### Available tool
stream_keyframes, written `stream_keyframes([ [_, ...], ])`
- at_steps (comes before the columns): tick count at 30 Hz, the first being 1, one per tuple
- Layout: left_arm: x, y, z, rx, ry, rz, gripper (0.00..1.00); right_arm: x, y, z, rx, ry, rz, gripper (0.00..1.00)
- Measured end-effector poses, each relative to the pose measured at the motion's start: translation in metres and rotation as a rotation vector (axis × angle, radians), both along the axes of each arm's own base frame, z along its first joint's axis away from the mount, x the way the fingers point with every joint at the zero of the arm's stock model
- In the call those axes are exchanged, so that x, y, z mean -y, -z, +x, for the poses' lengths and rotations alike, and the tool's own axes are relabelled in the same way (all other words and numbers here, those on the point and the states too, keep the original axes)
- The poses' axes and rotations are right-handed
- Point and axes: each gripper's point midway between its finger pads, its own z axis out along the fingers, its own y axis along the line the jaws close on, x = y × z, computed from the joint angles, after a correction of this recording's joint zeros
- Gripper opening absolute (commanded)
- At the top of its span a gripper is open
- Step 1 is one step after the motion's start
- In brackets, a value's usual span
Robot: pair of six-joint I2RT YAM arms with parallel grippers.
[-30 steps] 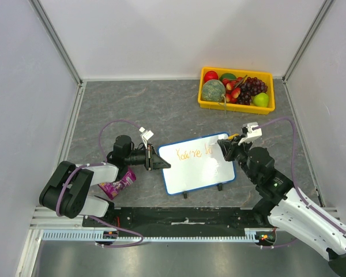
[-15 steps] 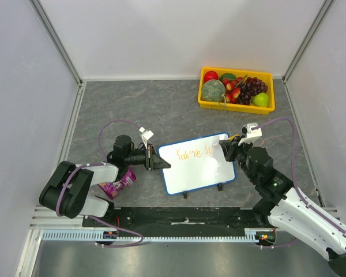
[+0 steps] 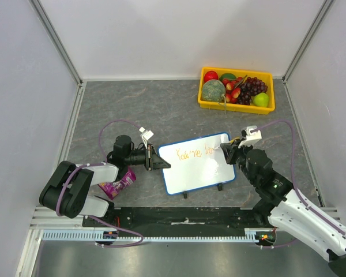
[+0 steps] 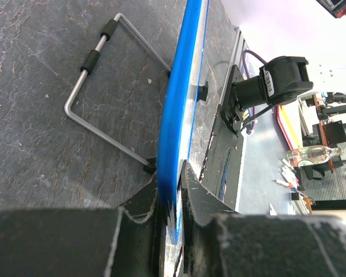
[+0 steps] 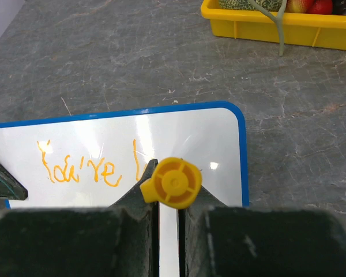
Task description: Write a sentence on the whiteboard
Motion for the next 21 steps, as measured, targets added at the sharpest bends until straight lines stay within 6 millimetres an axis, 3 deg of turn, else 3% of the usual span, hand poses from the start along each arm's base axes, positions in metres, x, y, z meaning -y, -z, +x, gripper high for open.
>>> stream_keyframes([
  [21,0.000,0.000,0.000,-0.001,0.000,0.000,0.02,0.010,0.014,-0.009,-0.039,0.015,-0.025,0.00],
])
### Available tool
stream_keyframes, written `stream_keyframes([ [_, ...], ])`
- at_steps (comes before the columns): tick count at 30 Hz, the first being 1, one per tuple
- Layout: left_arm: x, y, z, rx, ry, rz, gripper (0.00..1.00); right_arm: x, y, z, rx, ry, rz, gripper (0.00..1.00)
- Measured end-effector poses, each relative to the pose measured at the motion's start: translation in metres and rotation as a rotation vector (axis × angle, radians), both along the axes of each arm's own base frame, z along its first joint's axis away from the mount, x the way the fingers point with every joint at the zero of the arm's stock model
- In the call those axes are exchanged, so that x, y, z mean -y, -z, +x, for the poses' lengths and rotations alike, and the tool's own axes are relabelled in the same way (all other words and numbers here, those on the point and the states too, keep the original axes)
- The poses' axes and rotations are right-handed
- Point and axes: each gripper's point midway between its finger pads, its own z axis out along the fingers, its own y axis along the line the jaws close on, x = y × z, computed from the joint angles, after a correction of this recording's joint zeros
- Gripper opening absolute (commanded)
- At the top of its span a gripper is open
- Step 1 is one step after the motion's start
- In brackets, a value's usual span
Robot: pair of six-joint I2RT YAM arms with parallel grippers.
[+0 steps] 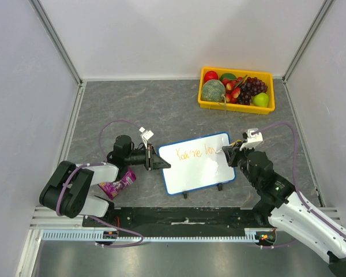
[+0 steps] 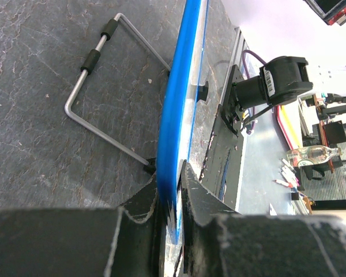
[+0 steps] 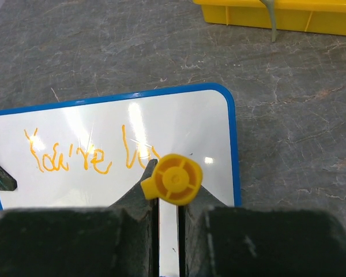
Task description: Write a sentence on the whiteboard
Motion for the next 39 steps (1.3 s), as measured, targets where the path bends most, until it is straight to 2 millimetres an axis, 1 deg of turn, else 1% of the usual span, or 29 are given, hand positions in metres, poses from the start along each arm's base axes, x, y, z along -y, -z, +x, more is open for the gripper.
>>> stream_keyframes([
  [8,0.000,0.000,0.000,0.000,0.000,0.000,0.02,-0.002,-0.003,0.008,0.002,0.016,-0.015,0.00],
  [17,0.000,0.000,0.000,0.000,0.000,0.000,0.02,-0.003,-0.011,0.017,0.021,0.042,-0.021,0.00],
  [30,0.000,0.000,0.000,0.000,0.000,0.000,0.02,-0.005,-0.023,0.024,0.048,0.052,-0.018,0.00],
  [36,0.000,0.000,0.000,0.001,0.000,0.000,0.02,-0.008,-0.026,0.023,0.054,0.038,-0.005,0.00],
  [39,0.000,0.000,0.000,0.001,0.000,0.000,0.02,-0.008,-0.035,0.020,0.076,0.031,0.024,0.00],
])
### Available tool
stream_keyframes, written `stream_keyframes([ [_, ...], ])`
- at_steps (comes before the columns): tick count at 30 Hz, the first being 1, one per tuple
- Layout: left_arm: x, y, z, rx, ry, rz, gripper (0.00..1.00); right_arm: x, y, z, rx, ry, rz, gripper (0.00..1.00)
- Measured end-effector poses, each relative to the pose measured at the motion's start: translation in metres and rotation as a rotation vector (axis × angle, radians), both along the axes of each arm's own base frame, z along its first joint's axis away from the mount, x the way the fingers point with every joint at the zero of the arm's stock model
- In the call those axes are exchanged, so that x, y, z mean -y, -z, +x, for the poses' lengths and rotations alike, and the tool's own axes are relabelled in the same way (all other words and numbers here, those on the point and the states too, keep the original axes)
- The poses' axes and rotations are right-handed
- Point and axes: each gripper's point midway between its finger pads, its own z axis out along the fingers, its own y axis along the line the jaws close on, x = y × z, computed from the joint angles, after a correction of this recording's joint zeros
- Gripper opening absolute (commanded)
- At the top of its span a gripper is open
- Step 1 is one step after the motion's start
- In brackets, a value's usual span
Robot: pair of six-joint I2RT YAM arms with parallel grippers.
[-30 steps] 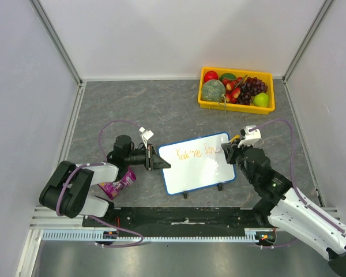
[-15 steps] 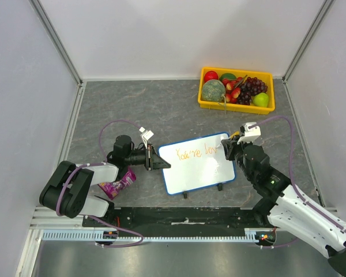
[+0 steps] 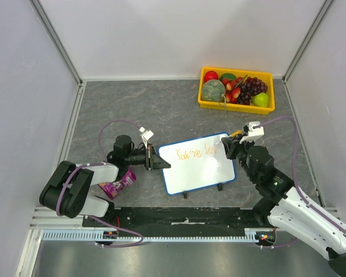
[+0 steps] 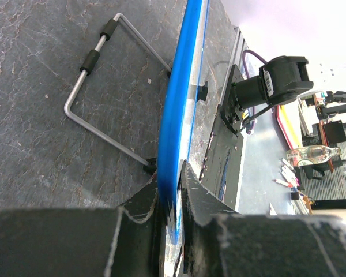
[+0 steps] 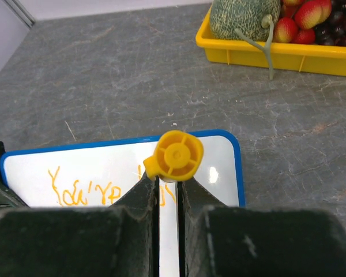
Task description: Write a sentence on the whiteboard
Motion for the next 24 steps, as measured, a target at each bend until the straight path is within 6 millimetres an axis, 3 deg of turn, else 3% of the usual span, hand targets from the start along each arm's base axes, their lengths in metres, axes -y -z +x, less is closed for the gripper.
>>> stream_keyframes([
  [6,0.000,0.000,0.000,0.000,0.000,0.000,0.02,0.004,-0.014,-0.004,0.038,0.001,0.035,0.00],
  [24,0.000,0.000,0.000,0.000,0.000,0.000,0.02,0.008,0.005,-0.004,-0.016,0.020,-0.017,0.00],
])
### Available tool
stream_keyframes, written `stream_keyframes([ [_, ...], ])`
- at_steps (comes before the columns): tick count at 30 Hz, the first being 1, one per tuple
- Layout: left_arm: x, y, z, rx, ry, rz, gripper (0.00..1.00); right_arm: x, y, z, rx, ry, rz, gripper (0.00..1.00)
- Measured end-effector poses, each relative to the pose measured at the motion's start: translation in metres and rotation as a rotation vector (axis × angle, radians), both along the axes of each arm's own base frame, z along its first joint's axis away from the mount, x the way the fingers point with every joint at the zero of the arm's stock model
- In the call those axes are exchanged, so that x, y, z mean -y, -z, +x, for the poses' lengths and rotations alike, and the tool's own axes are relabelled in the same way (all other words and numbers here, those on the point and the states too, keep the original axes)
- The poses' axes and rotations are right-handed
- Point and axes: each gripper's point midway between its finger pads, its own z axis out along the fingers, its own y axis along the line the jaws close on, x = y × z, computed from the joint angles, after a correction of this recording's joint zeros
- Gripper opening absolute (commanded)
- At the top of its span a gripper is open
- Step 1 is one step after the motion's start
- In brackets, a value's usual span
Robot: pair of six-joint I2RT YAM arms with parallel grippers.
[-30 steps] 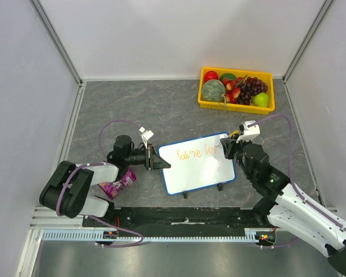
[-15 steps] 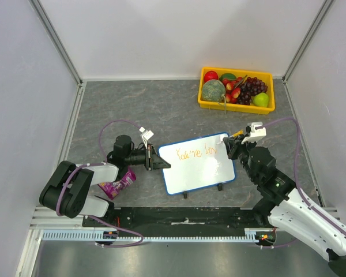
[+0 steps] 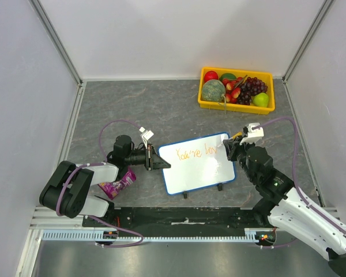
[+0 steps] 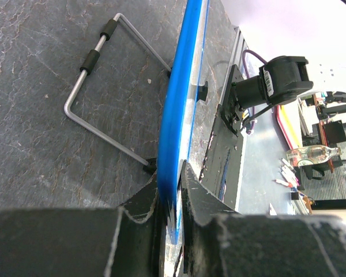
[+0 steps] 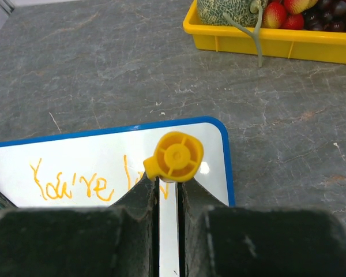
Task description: Write a sentence on the whiteboard
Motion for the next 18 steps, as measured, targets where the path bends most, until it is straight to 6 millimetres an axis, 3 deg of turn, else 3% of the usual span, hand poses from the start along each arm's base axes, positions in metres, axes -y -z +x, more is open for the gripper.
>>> stream_keyframes([
  [7,0.000,0.000,0.000,0.000,0.000,0.000,0.02,0.002,0.016,-0.002,-0.031,0.000,-0.025,0.00],
  [18,0.000,0.000,0.000,-0.001,0.000,0.000,0.02,0.004,0.017,-0.001,-0.032,0.014,-0.023,0.00],
])
